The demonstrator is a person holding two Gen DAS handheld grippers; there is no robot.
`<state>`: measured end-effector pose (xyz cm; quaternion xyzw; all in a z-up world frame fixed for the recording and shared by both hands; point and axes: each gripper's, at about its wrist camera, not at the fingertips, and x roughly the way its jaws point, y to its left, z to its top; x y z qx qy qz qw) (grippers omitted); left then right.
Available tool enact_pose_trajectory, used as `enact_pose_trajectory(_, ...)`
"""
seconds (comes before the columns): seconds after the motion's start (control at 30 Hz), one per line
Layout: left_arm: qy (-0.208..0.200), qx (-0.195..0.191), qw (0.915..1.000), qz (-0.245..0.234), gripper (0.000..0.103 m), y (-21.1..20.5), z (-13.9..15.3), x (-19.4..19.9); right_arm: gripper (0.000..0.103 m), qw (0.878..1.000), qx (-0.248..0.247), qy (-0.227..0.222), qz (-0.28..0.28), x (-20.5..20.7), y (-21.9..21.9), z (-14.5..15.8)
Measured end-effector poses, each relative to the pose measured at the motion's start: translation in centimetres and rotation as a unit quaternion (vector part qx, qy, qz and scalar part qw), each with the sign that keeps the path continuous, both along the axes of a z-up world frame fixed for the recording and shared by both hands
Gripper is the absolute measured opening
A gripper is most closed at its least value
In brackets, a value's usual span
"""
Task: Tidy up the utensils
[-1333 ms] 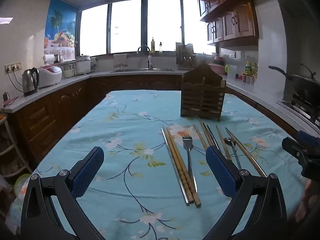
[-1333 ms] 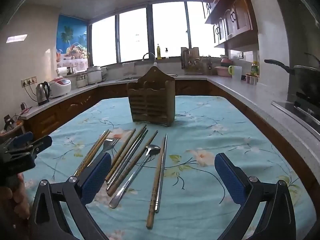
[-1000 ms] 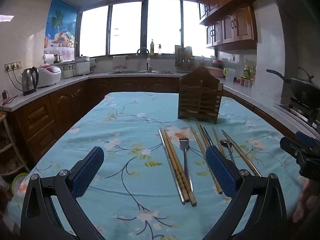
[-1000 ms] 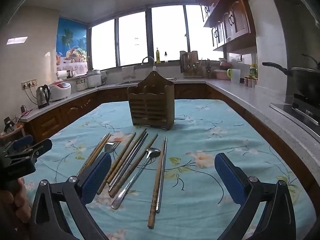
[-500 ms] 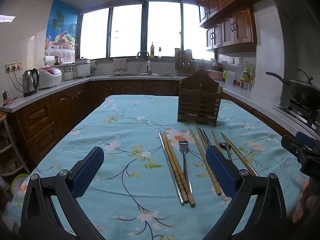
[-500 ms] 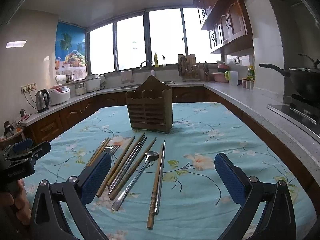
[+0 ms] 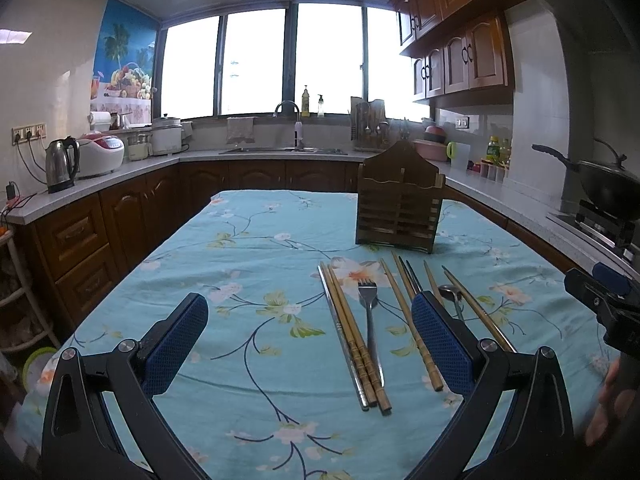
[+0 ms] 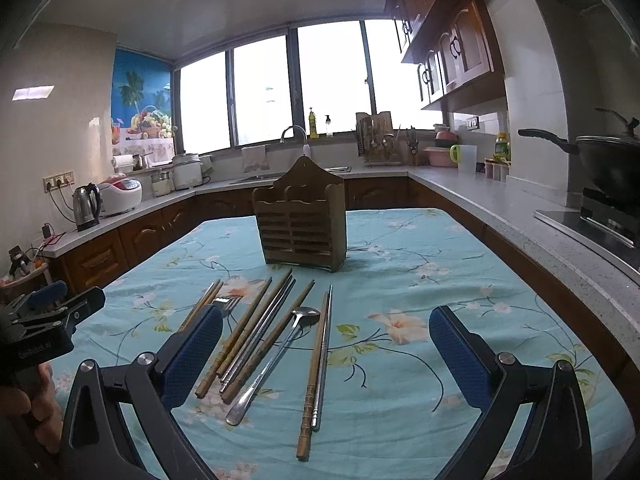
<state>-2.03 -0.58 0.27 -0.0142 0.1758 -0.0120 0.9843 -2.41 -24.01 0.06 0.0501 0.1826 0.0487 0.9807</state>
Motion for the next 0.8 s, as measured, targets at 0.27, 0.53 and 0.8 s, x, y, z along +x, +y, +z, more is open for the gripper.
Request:
enact_pose_trajectory(0.27, 0.002, -0.002, 1.0, -0.002, 0.103, -0.1, -0.08, 0.17, 0.103, 1.0, 0.003, -0.001, 0.003, 0.07, 0.07, 0.1)
enact_pose_trajectory(0.53, 0.005, -0.003, 1.0, -0.006, 0.103, -0.16, -0.24, 0.3, 0.103, 1.0, 0.007, -0.001, 0.007, 0.15, 0.16, 0.15)
enact_pose_trajectory(0.8, 0.006, -0.003, 1.0, -0.006, 0.103, -0.15, -0.13, 0.31, 0.103, 1.0, 0.006, -0.003, 0.011, 0.2, 0.39, 0.15)
